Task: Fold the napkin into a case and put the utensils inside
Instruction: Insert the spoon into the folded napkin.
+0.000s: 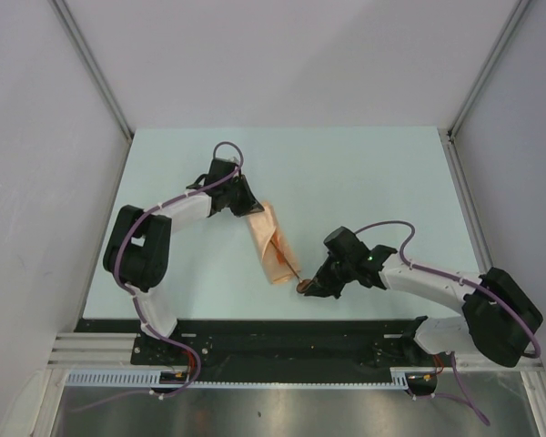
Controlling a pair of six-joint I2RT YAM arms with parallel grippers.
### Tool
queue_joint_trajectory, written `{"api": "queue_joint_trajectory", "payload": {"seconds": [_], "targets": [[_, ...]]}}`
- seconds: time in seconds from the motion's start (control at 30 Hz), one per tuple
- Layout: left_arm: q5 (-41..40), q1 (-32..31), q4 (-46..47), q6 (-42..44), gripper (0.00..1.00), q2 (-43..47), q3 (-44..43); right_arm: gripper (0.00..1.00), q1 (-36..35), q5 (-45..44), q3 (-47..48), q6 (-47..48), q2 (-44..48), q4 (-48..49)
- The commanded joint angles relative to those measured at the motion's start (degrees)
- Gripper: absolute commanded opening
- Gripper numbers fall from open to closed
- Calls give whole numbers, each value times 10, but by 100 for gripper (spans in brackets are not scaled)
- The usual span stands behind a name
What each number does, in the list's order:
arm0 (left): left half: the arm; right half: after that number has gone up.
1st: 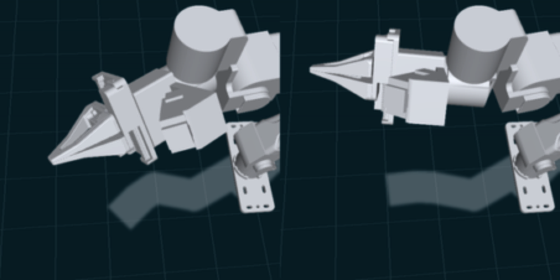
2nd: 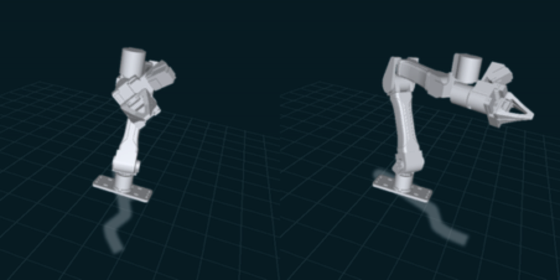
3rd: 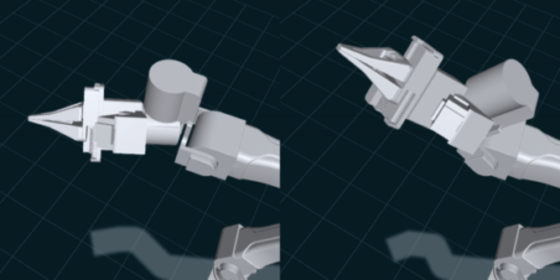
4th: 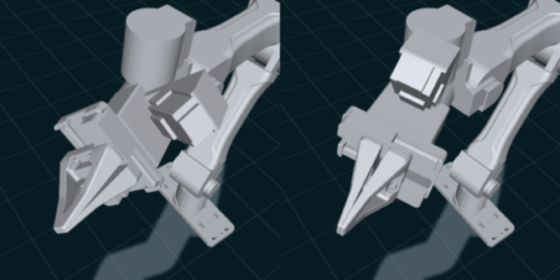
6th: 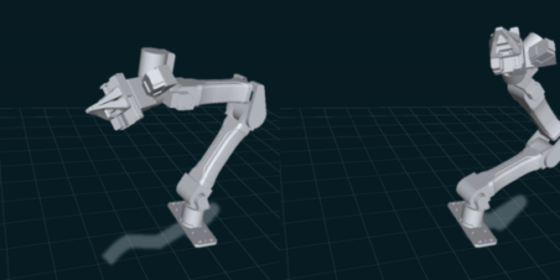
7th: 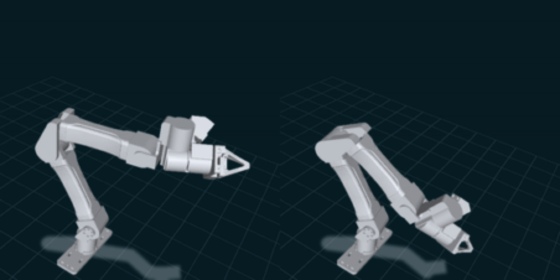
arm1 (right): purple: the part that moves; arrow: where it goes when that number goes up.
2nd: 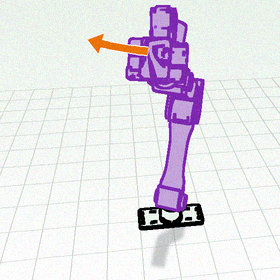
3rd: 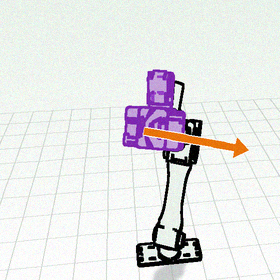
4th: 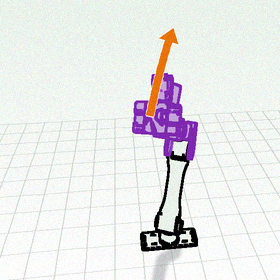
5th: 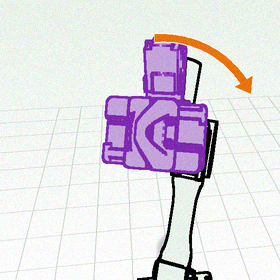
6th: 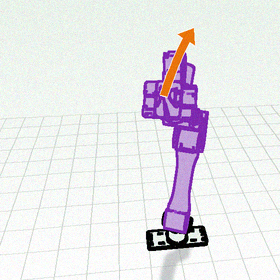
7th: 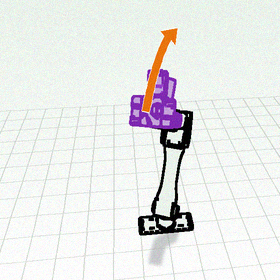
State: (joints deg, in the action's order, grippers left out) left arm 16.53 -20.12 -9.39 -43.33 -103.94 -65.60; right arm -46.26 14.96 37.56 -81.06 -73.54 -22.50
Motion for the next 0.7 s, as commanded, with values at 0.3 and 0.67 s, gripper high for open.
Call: {"api": "queue_joint_trajectory", "payload": {"seconds": [0.3,0.67], "targets": [[-9,-3,-4,0,0,4,-12,0,-4,25,39,-57,-66,104],[-2,-3,-7,3,0,-3,-16,0,-1,34,52,-103,-112,167]]}}
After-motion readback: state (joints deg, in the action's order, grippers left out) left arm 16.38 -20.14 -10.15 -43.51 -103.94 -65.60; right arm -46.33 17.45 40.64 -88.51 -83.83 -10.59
